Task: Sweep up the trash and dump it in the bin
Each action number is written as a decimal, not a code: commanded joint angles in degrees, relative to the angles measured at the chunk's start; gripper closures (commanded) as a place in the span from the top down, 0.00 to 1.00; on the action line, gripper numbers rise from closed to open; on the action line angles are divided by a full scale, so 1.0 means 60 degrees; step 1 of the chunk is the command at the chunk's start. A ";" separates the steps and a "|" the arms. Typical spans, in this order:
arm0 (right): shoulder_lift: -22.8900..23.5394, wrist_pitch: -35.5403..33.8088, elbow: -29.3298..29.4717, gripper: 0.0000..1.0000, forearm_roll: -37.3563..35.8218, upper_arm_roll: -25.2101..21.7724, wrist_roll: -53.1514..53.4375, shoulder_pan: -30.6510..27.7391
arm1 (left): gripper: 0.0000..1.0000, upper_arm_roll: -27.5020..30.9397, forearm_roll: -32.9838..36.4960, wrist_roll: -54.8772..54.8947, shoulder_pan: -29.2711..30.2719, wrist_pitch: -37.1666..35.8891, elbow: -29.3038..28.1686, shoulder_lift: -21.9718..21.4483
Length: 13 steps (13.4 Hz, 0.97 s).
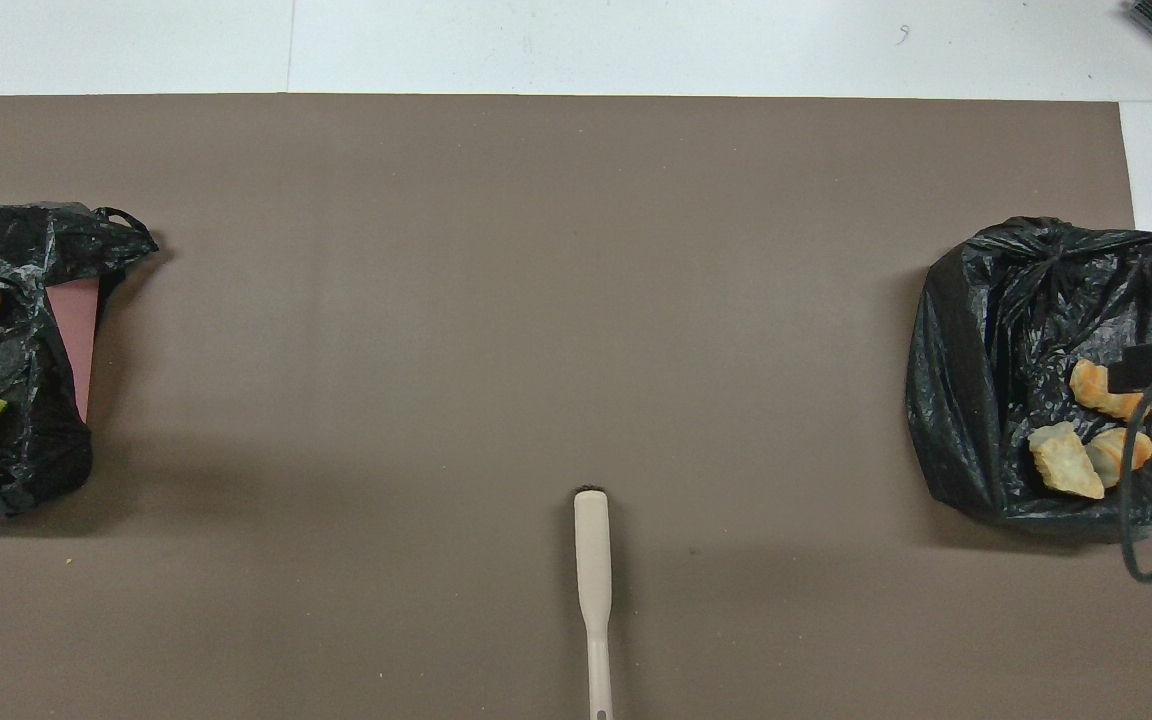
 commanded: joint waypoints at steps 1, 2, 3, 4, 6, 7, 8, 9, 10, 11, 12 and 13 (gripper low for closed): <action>0.0201 0.0020 0.0257 1.00 0.0304 -0.0156 -0.0226 -0.0002 | 0.00 0.0121 -0.0966 -0.0886 -0.0493 -0.0701 -0.0293 -0.0367; 0.0201 0.0034 0.0258 1.00 0.0755 -0.0259 -0.0212 -0.0089 | 0.00 0.0107 -0.1245 -0.1311 -0.0654 -0.0994 -0.0278 -0.0396; 0.0129 0.0063 0.0171 1.00 0.0862 -0.0318 -0.0168 -0.0089 | 0.00 0.0107 -0.1596 -0.1793 -0.0888 -0.1330 -0.0278 -0.0454; 0.0099 0.0078 0.0126 1.00 0.0790 -0.0318 -0.0211 -0.0075 | 0.00 0.0107 -0.2049 -0.2726 -0.1079 -0.1667 -0.0278 -0.0498; 0.0070 0.0049 0.0068 1.00 0.0760 -0.0289 -0.0241 -0.0031 | 0.00 0.0107 -0.2898 -0.4718 -0.1517 -0.2370 -0.0278 -0.0513; 0.0040 0.0078 -0.0005 1.00 0.0731 -0.0289 -0.0313 -0.0031 | 0.00 0.0107 -0.3367 -0.5613 -0.1723 -0.2577 -0.0307 -0.0586; 0.0026 0.0180 -0.0050 1.00 0.0687 -0.0289 -0.0474 -0.0016 | 0.00 0.0107 -0.3807 -0.6521 -0.1928 -0.2753 -0.0337 -0.0601; 0.0025 0.0253 -0.0050 1.00 0.0237 -0.0231 -0.0751 0.0013 | 0.00 0.0107 -0.4275 -0.7458 -0.2191 -0.2914 -0.0366 -0.0645; 0.0025 0.0326 -0.0064 1.00 -0.0072 -0.0187 -0.1131 0.0028 | 0.00 0.0092 -0.4671 -0.8323 -0.2411 -0.3075 -0.0395 -0.0660; 0.0025 0.0356 -0.0065 1.00 -0.0060 -0.0186 -0.1134 0.0013 | 0.00 0.0092 -0.5110 -0.9115 -0.2645 -0.3149 -0.0396 -0.0674; 0.0025 0.0342 -0.0079 1.00 -0.0046 -0.0186 -0.1134 0.0013 | 0.00 0.0092 -0.5724 -1.0123 -0.2865 -0.3266 -0.0410 -0.0703; 0.0025 0.0356 -0.0079 1.00 -0.0060 -0.0186 -0.1134 0.0013 | 0.00 0.0077 -0.6281 -1.1293 -0.3143 -0.3369 -0.0410 -0.0718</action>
